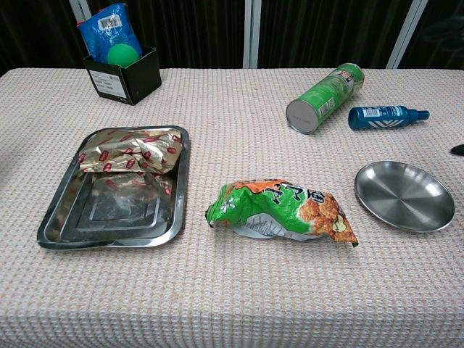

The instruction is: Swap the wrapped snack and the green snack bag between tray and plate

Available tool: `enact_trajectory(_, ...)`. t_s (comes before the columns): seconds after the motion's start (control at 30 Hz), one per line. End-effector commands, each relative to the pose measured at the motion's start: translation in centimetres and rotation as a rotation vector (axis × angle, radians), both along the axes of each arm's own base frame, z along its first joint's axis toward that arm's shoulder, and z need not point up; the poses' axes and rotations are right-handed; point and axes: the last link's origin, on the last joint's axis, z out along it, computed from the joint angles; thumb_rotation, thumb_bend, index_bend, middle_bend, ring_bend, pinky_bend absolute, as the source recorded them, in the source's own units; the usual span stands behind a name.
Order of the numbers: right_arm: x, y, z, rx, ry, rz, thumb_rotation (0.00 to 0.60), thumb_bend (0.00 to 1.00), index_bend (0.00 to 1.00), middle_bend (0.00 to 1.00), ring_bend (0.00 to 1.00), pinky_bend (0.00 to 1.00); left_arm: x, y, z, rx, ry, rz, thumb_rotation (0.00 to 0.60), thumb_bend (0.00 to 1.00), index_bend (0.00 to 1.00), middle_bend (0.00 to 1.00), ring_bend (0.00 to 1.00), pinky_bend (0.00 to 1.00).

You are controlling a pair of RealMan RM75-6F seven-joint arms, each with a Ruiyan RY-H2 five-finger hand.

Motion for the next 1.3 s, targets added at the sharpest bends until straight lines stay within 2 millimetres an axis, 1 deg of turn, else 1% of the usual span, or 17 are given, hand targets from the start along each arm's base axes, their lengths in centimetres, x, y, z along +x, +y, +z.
enact_trajectory(0.03, 4.2, 0.1, -4.4, 0.124, 0.014, 0.067, 0.600, 0.00, 0.00, 0.02, 0.00, 0.00, -1.8, -1.8, 1.1, 0.011, 0.001, 0.009, 0.600, 0.12, 0.13, 0.06, 0.00, 0.07)
enact_trajectory(0.1, 5.5, 0.2, -6.1, 0.162, 0.025, 0.073, 0.600, 0.00, 0.00, 0.02, 0.00, 0.00, -2.3, -2.1, 1.6, 0.023, -0.003, 0.014, 0.600, 0.12, 0.13, 0.06, 0.00, 0.07)
enact_trajectory(0.2, 6.9, 0.3, -8.5, 0.201, 0.035, 0.069, 0.600, 0.00, 0.00, 0.03, 0.00, 0.00, -2.8, -2.4, 2.1, 0.029, -0.015, 0.019, 0.600, 0.12, 0.13, 0.06, 0.00, 0.07)
enact_trajectory(0.37, 8.3, 0.2, -12.4, 0.229, 0.050, 0.050, 0.600, 0.00, 0.00, 0.05, 0.00, 0.00, -3.5, -2.9, 2.7, 0.035, -0.010, 0.026, 0.600, 0.12, 0.13, 0.06, 0.00, 0.07)
enact_trajectory(0.5, 9.1, -0.1, -14.5, 0.223, 0.041, 0.027, 0.600, 0.01, 0.00, 0.09, 0.00, 0.07, -4.1, -3.3, 3.0, 0.037, -0.010, 0.035, 0.600, 0.12, 0.13, 0.06, 0.00, 0.07)
enact_trajectory(0.6, 9.3, -0.5, -15.4, 0.169, 0.051, 0.005, 0.600, 0.04, 0.02, 0.14, 0.05, 0.16, -4.5, -3.4, 3.3, 0.040, -0.007, 0.044, 0.600, 0.12, 0.13, 0.06, 0.00, 0.07)
enact_trajectory(0.63, 9.3, -0.6, -15.7, 0.152, 0.056, -0.003, 0.600, 0.05, 0.05, 0.17, 0.09, 0.21, -4.6, -3.4, 3.3, 0.041, -0.008, 0.046, 0.600, 0.12, 0.13, 0.06, 0.00, 0.07)
enact_trajectory(0.77, 9.1, -1.0, -16.4, 0.118, 0.060, -0.047, 0.600, 0.12, 0.15, 0.25, 0.18, 0.35, -4.9, -3.5, 3.4, 0.040, -0.018, 0.053, 0.600, 0.12, 0.13, 0.06, 0.00, 0.07)
enact_trajectory(0.83, 8.9, -1.1, -16.7, 0.115, 0.073, -0.060, 0.600, 0.14, 0.24, 0.32, 0.25, 0.43, -5.0, -3.6, 3.4, 0.042, -0.016, 0.054, 0.600, 0.12, 0.13, 0.06, 0.00, 0.07)
enact_trajectory(1.0, 8.8, -1.2, -16.9, 0.127, 0.087, -0.070, 0.600, 0.18, 0.40, 0.39, 0.36, 0.53, -5.3, -3.6, 3.4, 0.042, -0.009, 0.062, 0.600, 0.12, 0.13, 0.06, 0.00, 0.07)
enact_trajectory(1.07, 8.8, -1.3, -16.8, 0.117, 0.090, -0.070, 0.600, 0.21, 0.46, 0.43, 0.40, 0.58, -5.4, -3.6, 3.4, 0.043, -0.007, 0.065, 0.600, 0.12, 0.13, 0.06, 0.00, 0.07)
enact_trajectory(1.1, 8.8, -1.4, -16.7, 0.111, 0.090, -0.072, 0.600, 0.23, 0.51, 0.47, 0.44, 0.61, -5.4, -3.6, 3.4, 0.042, -0.008, 0.068, 0.600, 0.12, 0.13, 0.06, 0.00, 0.07)
enact_trajectory(1.23, 8.9, -2.1, -15.8, 0.080, 0.056, -0.072, 0.600, 0.29, 0.66, 0.58, 0.55, 0.70, -5.5, -3.6, 3.3, 0.042, -0.009, 0.072, 0.600, 0.12, 0.13, 0.06, 0.00, 0.07)
enact_trajectory(1.3, 9.0, -2.5, -15.0, 0.057, 0.038, -0.062, 0.600, 0.31, 0.70, 0.61, 0.57, 0.73, -5.5, -3.6, 3.3, 0.041, -0.006, 0.071, 0.600, 0.12, 0.13, 0.06, 0.00, 0.07)
